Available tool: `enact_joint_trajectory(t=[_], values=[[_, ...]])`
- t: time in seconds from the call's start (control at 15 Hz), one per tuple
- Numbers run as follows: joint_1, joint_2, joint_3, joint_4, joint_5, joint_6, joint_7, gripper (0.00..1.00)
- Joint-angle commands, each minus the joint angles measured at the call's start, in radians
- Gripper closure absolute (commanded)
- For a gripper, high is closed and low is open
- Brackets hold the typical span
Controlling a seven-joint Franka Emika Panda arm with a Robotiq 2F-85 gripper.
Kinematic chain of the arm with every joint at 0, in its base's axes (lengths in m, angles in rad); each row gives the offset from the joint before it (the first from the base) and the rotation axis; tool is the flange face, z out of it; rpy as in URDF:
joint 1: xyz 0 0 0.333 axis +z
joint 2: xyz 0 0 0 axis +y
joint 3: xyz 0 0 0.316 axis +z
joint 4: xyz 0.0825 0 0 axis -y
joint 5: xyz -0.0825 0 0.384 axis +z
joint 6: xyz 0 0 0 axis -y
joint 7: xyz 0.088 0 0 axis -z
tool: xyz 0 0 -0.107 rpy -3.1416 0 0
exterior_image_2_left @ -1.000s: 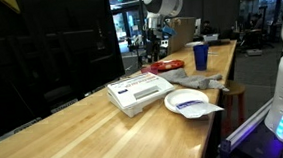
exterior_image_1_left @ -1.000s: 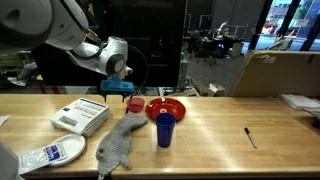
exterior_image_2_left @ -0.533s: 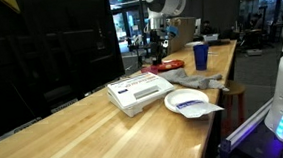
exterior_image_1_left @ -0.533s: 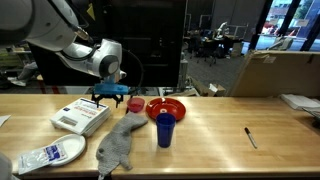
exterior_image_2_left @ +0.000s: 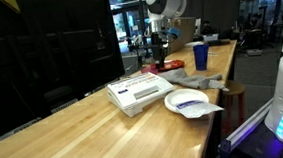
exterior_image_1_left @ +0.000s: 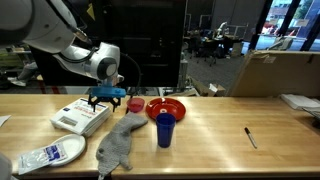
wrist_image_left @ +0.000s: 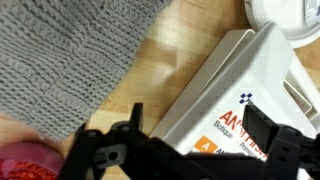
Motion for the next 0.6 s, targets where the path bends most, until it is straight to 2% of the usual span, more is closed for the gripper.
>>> enact_joint_trajectory(t=[0.0,0.2,0.53], values=[[0.028,-0.017,-0.005,0.0,0.009,-0.03,0.006,0.0],[0.04,-0.008,-0.005,0.003,0.022,-0.038,-0.001,0.0],[0.039,0.002,-0.002,-0.019,0.01,0.073,0.043,0.0]])
